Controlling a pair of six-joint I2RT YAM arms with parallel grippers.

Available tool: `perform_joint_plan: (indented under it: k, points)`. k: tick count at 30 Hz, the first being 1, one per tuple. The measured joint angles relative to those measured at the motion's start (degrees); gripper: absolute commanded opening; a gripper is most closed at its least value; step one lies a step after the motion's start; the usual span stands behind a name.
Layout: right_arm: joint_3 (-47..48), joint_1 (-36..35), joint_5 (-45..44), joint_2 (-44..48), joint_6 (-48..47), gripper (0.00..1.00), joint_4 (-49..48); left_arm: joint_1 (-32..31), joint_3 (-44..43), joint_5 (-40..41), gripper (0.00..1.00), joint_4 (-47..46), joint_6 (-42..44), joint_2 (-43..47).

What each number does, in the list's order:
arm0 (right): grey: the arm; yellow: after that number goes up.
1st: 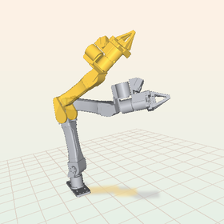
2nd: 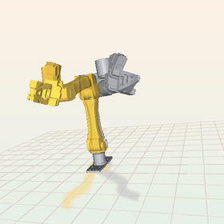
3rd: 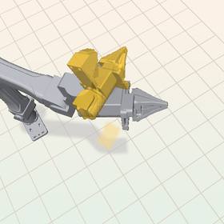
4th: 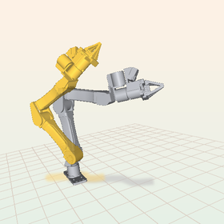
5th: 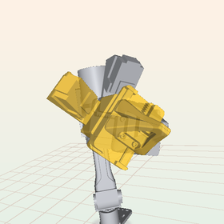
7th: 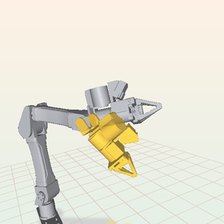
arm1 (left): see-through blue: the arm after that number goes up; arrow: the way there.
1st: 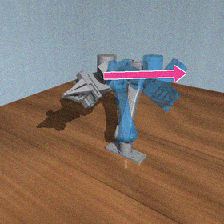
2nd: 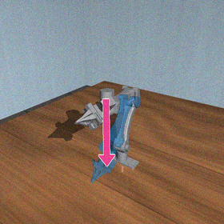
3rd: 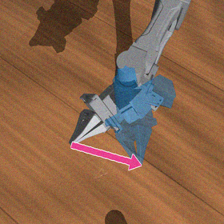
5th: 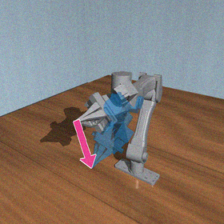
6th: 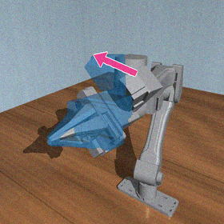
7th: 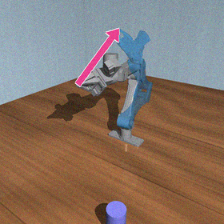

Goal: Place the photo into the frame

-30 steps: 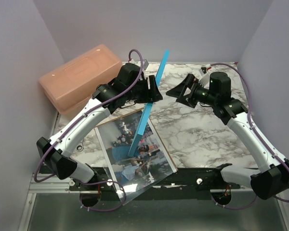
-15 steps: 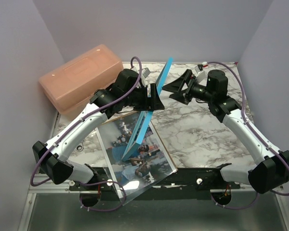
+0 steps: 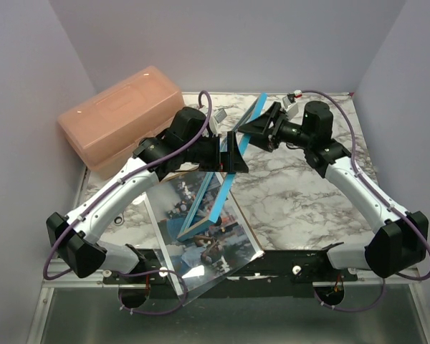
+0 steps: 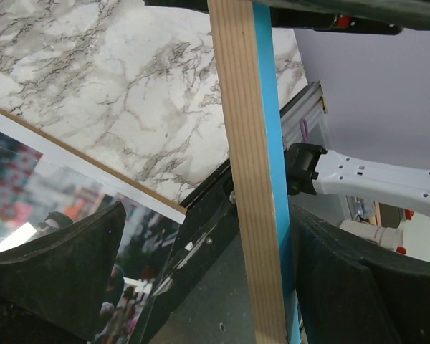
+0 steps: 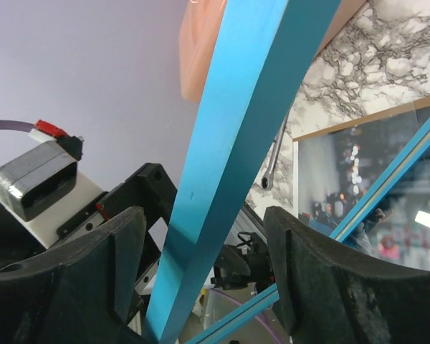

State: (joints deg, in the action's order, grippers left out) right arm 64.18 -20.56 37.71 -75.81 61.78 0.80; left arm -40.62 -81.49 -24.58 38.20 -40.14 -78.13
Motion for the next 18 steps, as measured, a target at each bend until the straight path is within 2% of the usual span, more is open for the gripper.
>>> perform_joint_plan:
  k: [5, 7, 13, 18]
  points:
    - [0.50, 0.00, 0.57, -1.42, -0.11, 0.39, 0.04, 0.00, 0.00, -0.17, 0.98, 0.02, 0.09, 1.53]
    - [1.22, 0.02, 0.50, -1.90, 0.02, 0.32, 1.64, 0.00, 0.00, -0.09, 0.98, 0.15, 0.35, 3.06]
    - [5.73, 0.07, 0.31, -3.32, -2.23, 0.19, 9.57, 0.02, -0.02, 3.39, 0.99, 1.44, 1.44, 8.68]
    - [10.67, 1.64, 0.59, -5.20, -6.91, 0.19, 17.70, 0.02, -0.02, 9.35, 0.99, 2.54, 2.51, 13.97]
